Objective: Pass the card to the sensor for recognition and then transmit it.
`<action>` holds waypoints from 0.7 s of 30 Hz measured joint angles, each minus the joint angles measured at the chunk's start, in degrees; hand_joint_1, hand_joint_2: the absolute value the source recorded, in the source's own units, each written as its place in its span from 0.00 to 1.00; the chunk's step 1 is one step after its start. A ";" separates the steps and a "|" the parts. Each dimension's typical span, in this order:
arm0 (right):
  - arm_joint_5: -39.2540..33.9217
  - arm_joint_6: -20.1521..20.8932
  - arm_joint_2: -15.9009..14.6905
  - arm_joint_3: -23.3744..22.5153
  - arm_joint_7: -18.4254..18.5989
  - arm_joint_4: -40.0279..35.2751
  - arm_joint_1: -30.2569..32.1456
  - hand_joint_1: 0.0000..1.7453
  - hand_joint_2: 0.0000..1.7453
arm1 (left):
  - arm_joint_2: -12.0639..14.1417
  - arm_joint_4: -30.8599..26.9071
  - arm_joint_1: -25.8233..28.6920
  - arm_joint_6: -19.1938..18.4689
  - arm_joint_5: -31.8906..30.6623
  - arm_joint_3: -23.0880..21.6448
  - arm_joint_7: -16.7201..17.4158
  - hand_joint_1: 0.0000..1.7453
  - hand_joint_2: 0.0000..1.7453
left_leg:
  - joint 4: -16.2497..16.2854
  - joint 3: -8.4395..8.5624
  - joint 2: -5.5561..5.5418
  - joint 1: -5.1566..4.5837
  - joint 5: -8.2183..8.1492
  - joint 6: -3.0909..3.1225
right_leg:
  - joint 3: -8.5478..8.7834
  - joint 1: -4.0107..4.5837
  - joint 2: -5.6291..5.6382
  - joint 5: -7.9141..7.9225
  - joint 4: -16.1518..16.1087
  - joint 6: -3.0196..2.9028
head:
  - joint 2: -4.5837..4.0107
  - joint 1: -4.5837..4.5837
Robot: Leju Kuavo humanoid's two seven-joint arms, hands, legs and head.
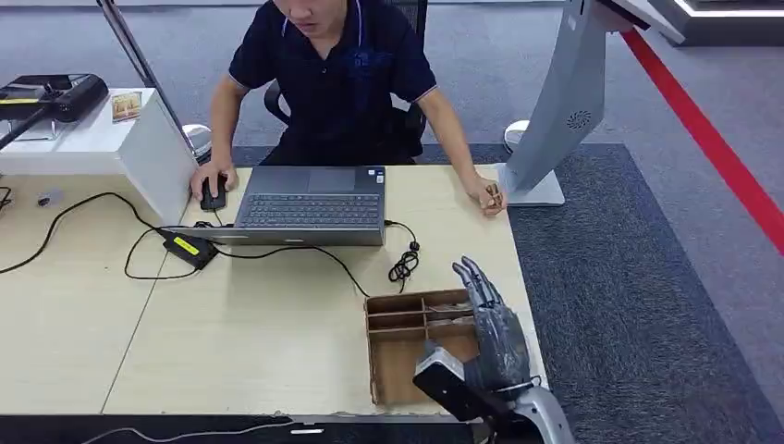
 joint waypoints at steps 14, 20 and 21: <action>-1.14 -2.30 2.40 2.67 -0.61 5.60 -0.67 0.00 1.00 | 0.00 0.00 -0.03 -0.07 -0.04 -0.02 0.00 0.00 0.00 | 0.00 0.00 0.00 0.00 0.00 0.00 | 0.00 0.00 0.00 0.00 0.00 0.00 | 0.00 0.00; -1.14 -3.56 2.75 2.99 -0.44 7.28 -0.94 0.00 1.00 | 0.00 0.00 -0.03 -0.07 -0.04 -0.04 0.00 0.00 0.00 | 0.00 0.00 0.00 0.00 0.00 0.00 | -0.01 0.00 0.00 0.00 0.00 0.00 | 0.00 0.00; -1.11 -3.74 2.80 3.01 -0.37 7.47 -0.94 0.00 1.00 | 0.00 0.00 -0.01 -0.07 -0.04 -0.04 0.00 0.00 0.00 | 0.00 0.00 0.00 0.00 0.00 0.00 | 0.00 0.00 0.00 0.00 0.00 0.00 | 0.00 0.00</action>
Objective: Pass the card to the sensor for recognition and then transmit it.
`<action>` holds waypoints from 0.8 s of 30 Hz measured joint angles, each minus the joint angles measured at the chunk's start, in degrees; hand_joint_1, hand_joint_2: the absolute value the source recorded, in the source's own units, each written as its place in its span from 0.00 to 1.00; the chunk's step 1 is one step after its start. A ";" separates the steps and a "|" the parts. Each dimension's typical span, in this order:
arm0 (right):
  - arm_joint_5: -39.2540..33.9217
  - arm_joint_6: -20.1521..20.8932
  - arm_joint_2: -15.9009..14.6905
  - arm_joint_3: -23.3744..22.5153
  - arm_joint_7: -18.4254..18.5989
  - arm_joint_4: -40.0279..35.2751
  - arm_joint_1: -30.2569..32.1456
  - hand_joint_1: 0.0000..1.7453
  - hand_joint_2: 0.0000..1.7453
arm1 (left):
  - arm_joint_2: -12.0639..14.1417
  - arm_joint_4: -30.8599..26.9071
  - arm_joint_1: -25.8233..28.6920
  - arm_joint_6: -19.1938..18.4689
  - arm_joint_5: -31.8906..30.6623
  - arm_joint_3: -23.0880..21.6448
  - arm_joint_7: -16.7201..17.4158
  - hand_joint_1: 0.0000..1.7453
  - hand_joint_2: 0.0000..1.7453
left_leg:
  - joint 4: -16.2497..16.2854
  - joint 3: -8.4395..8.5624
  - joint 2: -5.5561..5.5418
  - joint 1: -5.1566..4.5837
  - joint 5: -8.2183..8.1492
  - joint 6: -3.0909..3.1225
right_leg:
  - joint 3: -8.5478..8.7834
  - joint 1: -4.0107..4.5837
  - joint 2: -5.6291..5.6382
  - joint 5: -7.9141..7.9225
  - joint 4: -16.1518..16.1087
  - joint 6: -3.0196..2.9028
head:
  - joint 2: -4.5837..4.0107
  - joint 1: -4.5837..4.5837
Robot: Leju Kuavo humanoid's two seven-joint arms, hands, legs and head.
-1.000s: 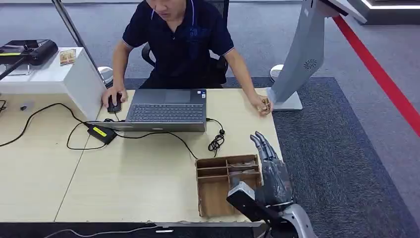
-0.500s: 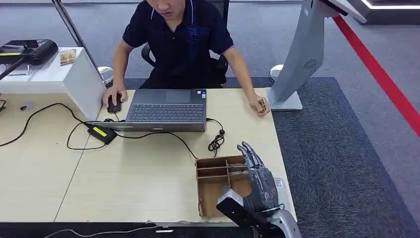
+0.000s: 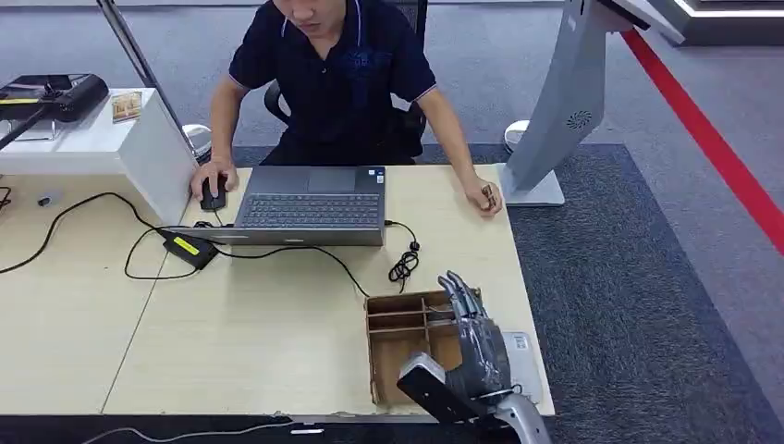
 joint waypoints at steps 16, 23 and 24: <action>1.95 -3.08 0.46 0.15 0.68 3.08 -0.34 0.00 1.00 | 0.13 0.00 0.00 0.00 -0.26 -0.07 0.00 0.00 0.00 | 0.00 0.01 0.00 0.00 0.00 0.00 | 0.00 0.00 0.00 0.00 0.00 0.00 | 0.00 0.00; 1.99 -4.00 0.44 -0.44 0.81 4.72 -0.69 0.00 1.00 | 0.15 0.00 0.00 -0.04 -0.35 -0.13 0.00 0.00 0.00 | 0.00 0.01 0.00 0.00 0.00 0.00 | 0.00 0.00 0.00 0.00 0.00 0.00 | 0.00 0.00; 2.05 -4.11 0.44 -0.64 0.81 4.98 -0.73 0.00 1.00 | 0.15 0.00 -0.01 -0.04 -0.37 -0.15 0.00 0.00 0.00 | 0.00 0.01 0.00 0.00 0.00 0.00 | 0.00 0.00 0.00 0.00 0.00 0.00 | 0.00 0.00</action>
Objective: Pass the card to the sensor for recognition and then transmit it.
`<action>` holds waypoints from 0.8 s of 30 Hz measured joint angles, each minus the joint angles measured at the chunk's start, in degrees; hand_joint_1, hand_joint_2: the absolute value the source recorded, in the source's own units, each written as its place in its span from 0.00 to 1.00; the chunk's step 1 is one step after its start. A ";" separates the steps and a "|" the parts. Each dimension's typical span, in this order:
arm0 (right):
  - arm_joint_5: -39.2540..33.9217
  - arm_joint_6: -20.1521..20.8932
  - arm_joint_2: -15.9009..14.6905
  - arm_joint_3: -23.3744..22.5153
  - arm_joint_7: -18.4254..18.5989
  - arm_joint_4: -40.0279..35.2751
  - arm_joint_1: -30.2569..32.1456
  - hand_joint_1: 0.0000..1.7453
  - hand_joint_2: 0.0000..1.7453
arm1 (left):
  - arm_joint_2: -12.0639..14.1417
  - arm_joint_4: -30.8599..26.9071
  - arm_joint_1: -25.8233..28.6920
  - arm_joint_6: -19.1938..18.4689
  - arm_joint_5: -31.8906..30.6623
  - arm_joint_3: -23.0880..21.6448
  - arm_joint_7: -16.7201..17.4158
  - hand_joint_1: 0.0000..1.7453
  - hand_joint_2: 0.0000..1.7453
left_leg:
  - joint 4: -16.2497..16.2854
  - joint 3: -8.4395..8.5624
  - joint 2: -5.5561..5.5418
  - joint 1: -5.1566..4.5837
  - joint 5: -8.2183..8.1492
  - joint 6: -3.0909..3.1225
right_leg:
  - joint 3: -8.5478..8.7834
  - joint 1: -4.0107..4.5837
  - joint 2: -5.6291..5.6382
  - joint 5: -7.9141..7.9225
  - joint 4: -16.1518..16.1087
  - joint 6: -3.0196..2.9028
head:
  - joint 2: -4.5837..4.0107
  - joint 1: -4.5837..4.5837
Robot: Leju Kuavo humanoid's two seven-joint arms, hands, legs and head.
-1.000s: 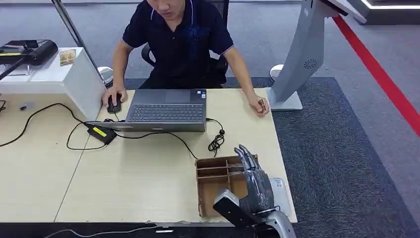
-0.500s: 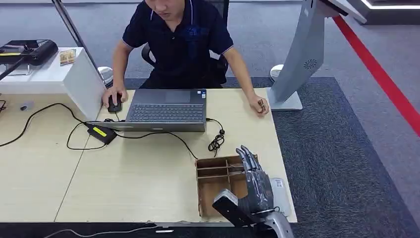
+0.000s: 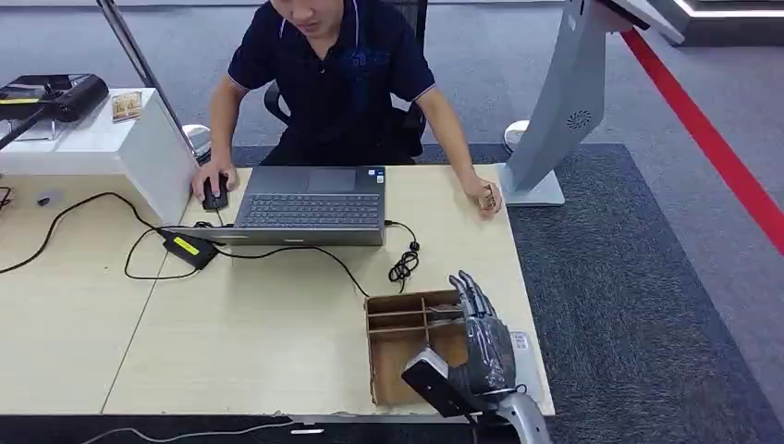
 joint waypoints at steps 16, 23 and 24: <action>0.00 -1.97 -0.04 -3.98 0.00 3.85 -0.25 0.00 1.00 | 0.28 0.00 0.00 -0.04 -0.07 -0.09 0.00 0.00 0.00 | 0.00 0.00 0.00 0.00 0.00 0.00 | 0.00 0.00 0.00 0.00 0.00 0.00 | 0.00 0.00; 0.26 -1.97 -0.02 -4.83 0.00 4.72 -0.24 0.00 1.00 | 0.31 0.00 0.00 -0.04 -0.04 -0.09 0.00 0.00 0.00 | 0.00 0.00 0.00 0.00 0.00 0.00 | 0.00 0.00 0.00 0.00 0.00 0.00 | 0.00 0.00; 0.28 -1.97 -0.02 -4.87 0.02 4.79 -0.25 0.00 1.00 | 0.31 0.00 0.01 -0.06 -0.04 -0.09 0.00 0.00 0.00 | 0.00 0.00 0.00 0.00 0.00 0.00 | 0.00 0.00 0.00 0.00 0.00 0.00 | 0.00 0.00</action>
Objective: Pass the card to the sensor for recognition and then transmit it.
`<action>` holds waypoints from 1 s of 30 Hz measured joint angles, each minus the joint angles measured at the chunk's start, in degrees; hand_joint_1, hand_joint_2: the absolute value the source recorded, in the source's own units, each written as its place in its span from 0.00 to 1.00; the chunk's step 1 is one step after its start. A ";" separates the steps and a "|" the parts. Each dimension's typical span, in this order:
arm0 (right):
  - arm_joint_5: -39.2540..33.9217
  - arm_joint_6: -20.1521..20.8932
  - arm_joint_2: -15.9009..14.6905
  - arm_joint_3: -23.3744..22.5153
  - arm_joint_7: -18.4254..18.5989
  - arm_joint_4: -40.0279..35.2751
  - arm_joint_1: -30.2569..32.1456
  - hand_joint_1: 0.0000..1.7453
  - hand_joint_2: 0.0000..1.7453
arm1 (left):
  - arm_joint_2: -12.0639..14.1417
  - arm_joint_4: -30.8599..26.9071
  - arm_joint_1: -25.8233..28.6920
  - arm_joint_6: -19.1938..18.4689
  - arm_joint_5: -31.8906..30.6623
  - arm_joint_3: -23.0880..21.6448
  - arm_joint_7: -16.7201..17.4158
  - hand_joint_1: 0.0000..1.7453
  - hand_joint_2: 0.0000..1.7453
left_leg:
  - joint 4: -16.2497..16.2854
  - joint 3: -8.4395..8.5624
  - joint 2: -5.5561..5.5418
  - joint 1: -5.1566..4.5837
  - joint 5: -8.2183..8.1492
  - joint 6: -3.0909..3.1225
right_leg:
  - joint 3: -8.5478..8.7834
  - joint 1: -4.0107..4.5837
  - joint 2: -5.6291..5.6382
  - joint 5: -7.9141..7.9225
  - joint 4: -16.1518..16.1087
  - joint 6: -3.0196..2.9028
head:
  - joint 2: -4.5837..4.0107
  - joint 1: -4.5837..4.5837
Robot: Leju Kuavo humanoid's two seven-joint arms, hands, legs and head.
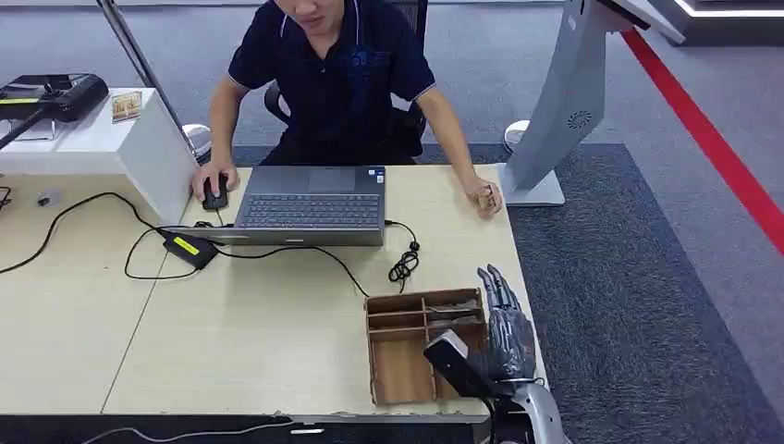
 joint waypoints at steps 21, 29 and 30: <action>2.19 0.02 0.52 -2.36 -1.01 0.39 -0.32 0.00 1.00 | 0.00 0.00 -0.01 -0.07 -0.37 -0.04 0.00 0.00 0.00 | 0.00 0.00 0.00 0.00 0.00 0.00 | 0.00 0.00 0.00 0.00 0.00 0.00 | 0.00 0.00; 2.69 0.20 0.57 -2.38 -1.01 0.28 -0.63 0.00 1.00 | 0.00 0.00 -0.01 -0.09 -0.37 -0.04 -0.02 0.00 0.00 | 0.00 0.00 0.00 0.00 0.00 0.00 | 0.00 0.00 0.00 0.00 0.00 0.00 | 0.00 0.00; 2.71 0.26 0.57 -2.38 -0.98 0.24 -0.64 0.00 1.00 | 0.00 0.00 -0.01 -0.09 -0.37 -0.06 -0.02 0.00 0.00 | 0.00 0.00 0.00 0.00 0.00 0.00 | 0.00 0.00 0.00 0.00 0.00 0.00 | 0.00 0.00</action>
